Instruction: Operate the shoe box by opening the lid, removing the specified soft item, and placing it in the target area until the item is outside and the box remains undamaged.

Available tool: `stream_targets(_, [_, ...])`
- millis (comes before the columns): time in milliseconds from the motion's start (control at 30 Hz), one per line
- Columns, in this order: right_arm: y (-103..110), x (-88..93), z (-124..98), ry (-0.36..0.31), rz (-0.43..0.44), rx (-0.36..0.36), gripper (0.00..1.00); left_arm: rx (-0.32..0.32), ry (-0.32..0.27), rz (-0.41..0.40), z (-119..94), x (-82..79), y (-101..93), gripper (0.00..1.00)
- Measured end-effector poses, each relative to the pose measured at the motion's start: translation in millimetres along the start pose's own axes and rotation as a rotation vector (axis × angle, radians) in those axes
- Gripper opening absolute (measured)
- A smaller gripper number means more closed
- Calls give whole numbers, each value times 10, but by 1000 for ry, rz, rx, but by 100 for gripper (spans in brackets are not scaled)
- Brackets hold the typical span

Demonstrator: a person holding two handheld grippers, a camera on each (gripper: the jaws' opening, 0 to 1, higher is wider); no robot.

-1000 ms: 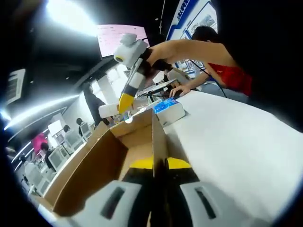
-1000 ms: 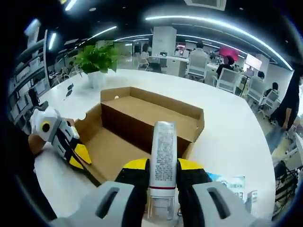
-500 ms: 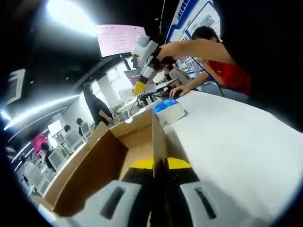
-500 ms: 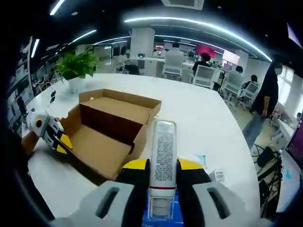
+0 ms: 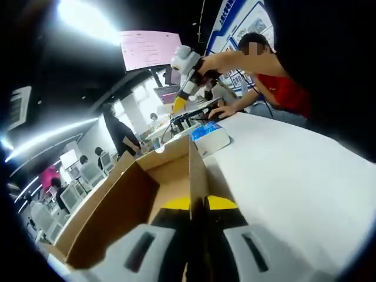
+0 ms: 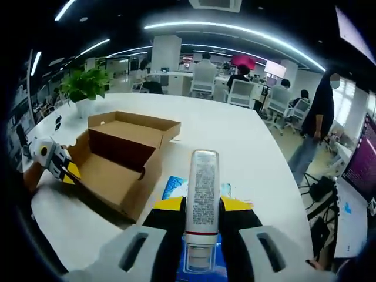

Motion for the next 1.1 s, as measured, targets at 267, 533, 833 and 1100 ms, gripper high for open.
stream_targets(267, [-410,181,-12,52,27,59,21,0,0,-1,-1,-4,1,7])
stream_targets(533, [-690,328,31,98,41,80,21,0,0,-1,-1,-9,-1,7])
stream_targets(833, [-929,479,206,159,20,78,21,-1,0,-2,-3,-15,-3,7])
stream_targets(1100, [-1039,593,370,188,2,53,21,-1,0,-1,-4,-18,-8,7])
Point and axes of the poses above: the point that each gripper's makers call its tool centre point, and the gripper's own axes: z roughly forward along the fingers, y roughly to its left, x roughly out of its underside, the point moved 4 cm from there along -z, roughly backward along the fingers, and after that the axes turned 2 degrees about z, right-handed, at the moved point
